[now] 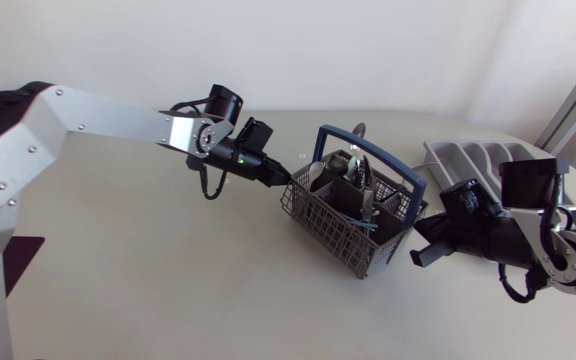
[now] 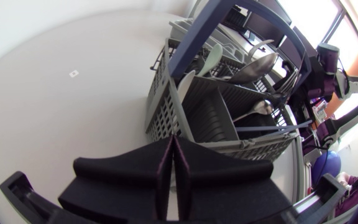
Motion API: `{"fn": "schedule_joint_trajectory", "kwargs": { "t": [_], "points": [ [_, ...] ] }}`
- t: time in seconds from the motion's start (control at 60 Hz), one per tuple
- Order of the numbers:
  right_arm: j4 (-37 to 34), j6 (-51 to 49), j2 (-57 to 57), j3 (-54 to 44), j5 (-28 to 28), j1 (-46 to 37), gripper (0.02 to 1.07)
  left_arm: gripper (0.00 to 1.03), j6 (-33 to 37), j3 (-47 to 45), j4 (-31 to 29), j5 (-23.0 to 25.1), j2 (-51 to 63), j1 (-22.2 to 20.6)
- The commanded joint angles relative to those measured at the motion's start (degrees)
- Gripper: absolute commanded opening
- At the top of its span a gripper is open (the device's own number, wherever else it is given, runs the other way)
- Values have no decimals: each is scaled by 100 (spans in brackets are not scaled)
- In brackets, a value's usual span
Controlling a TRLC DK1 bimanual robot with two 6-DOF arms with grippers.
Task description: Sort the cutlery from the basket into the organizer compartments.
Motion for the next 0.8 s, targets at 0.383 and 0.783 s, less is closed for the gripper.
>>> {"fn": "schedule_joint_trajectory", "kwargs": {
  "t": [0.383,0.783],
  "points": [
    [13,377,1028,986,107,1239,13,4,1087,-2498,-247,431,-2049,550],
    [127,500,2030,2067,538,1854,13,4,1729,-4247,-230,423,-3587,1358]
  ]
}}
